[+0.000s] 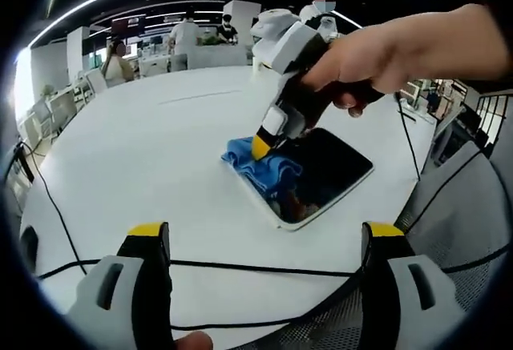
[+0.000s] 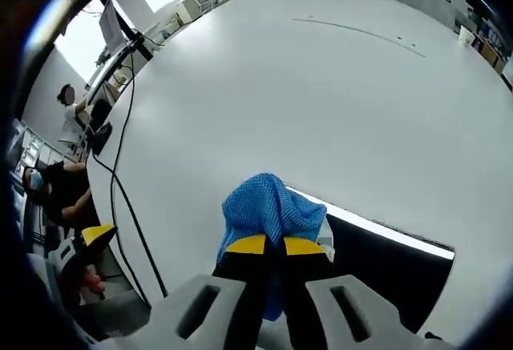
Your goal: Wipe the mirror surface with the cleaning cloth until all visible marks leave the cleaned area.
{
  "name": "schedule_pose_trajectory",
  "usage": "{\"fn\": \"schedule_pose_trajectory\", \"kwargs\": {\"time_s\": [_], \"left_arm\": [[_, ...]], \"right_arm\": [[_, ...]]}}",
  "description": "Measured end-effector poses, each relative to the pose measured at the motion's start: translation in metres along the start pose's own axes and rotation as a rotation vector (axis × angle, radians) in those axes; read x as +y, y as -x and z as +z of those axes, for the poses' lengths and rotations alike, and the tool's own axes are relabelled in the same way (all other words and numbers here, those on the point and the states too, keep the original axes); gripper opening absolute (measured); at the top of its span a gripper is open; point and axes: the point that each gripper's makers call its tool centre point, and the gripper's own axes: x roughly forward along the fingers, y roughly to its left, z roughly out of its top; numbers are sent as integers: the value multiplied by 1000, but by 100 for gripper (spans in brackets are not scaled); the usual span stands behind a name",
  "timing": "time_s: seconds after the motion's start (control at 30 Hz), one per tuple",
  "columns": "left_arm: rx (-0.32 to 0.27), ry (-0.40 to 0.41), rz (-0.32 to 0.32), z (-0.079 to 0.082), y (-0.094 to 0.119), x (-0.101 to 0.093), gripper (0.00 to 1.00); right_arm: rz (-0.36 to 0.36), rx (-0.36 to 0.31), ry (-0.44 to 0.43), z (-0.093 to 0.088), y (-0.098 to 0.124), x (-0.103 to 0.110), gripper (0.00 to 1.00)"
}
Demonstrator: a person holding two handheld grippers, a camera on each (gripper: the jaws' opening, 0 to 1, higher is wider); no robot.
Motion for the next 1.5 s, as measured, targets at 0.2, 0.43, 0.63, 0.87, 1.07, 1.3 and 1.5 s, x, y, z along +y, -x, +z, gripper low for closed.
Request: {"fn": "schedule_pose_trajectory", "kwargs": {"time_s": [0.2,0.43,0.63,0.87,1.07,1.3,1.5], "left_arm": [[-3,13,10,1,1,2,99],[4,7,3,0,1,1,98],[9,11,12,-3,1,4,97],[6,13,20,-2,1,5,97],[1,22,32,-1,2,7,97],[4,22,37,-2,2,8,97],[7,9,28,-2,1,6,97]], "right_arm": [[-5,2,15,15,-9,-9,0],[-8,4,18,23,-13,-15,0],[-8,14,19,23,-10,-14,0],[-3,6,31,24,-14,-16,0],[3,13,32,27,-19,-19,0],[8,7,45,25,-16,-17,0],[-3,11,37,20,-12,-31,0]]}}
